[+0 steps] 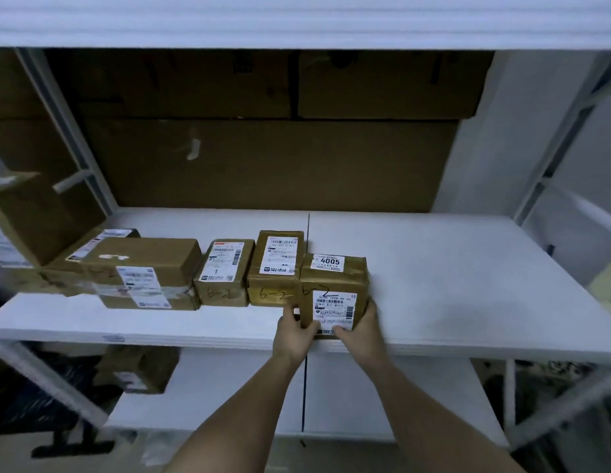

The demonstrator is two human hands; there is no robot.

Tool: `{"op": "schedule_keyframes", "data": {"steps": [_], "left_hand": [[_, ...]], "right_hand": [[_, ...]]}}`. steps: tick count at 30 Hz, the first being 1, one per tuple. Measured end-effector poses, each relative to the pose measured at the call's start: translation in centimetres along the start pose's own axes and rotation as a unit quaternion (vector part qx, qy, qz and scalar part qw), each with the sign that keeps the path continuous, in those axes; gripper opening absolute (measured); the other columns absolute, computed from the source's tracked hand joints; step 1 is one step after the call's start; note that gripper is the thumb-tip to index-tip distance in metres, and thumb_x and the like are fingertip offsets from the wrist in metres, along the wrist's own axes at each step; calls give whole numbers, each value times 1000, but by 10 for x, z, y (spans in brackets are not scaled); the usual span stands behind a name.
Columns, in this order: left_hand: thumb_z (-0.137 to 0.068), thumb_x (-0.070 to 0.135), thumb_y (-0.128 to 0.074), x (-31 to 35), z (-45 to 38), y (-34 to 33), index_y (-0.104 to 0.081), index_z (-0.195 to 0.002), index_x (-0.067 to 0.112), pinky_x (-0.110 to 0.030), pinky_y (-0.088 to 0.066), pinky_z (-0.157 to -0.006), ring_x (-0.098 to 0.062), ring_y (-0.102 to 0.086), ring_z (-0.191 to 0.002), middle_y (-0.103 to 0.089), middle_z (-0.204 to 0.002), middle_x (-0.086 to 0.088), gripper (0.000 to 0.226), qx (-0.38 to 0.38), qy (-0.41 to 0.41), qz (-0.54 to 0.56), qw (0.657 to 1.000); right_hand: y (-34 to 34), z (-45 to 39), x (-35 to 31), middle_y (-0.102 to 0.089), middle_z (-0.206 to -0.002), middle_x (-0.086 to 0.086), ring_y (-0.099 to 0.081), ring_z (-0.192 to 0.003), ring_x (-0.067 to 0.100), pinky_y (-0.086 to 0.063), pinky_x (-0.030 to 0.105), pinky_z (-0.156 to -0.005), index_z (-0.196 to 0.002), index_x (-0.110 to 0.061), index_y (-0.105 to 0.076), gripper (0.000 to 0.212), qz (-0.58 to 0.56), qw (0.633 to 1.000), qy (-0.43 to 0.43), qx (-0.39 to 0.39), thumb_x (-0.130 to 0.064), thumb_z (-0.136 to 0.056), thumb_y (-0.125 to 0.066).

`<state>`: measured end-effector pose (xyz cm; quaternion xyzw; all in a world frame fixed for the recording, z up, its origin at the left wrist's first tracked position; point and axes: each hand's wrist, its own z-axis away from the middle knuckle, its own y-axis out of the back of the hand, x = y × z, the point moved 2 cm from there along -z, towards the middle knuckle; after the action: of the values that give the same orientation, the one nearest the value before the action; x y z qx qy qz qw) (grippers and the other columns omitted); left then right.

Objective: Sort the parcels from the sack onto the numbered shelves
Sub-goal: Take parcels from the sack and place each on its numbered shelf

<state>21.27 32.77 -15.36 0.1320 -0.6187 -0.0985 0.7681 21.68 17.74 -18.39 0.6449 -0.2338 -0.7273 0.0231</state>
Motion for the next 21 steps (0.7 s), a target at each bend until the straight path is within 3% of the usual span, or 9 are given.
{"op": "schedule_keyframes", "data": {"steps": [7, 14, 21], "left_hand": [[-85, 22, -71, -5, -8, -1, -46, -121, 7, -28, -45, -89, -23, -60, -109, -63, -121, -9, 47, -19, 44, 4, 999], [-87, 23, -68, -6, -22, -7, -47, -131, 7, -25, -43, -88, -23, -58, -112, -61, -126, -10, 51, -38, 52, -3, 998], [-87, 23, -66, -2, -32, -14, -51, -123, 10, -27, -42, -91, -19, -57, -107, -61, -118, -3, 41, -18, 78, 38, 996]], "right_hand": [[5, 0, -7, -53, -126, 8, -59, -112, 24, -49, 40, -93, -134, -8, -37, 78, 41, 999, -15, 19, -4, -68, -78], [7, -19, -9, -52, -128, 13, -56, -117, 29, -49, 41, -94, -136, -6, -38, 75, 76, 997, -17, 17, -4, -72, -76], [5, -44, -10, -55, -127, 12, -62, -108, 30, -52, 46, -90, -134, -11, -40, 73, 84, 996, -20, 7, -8, -72, -78]]}}
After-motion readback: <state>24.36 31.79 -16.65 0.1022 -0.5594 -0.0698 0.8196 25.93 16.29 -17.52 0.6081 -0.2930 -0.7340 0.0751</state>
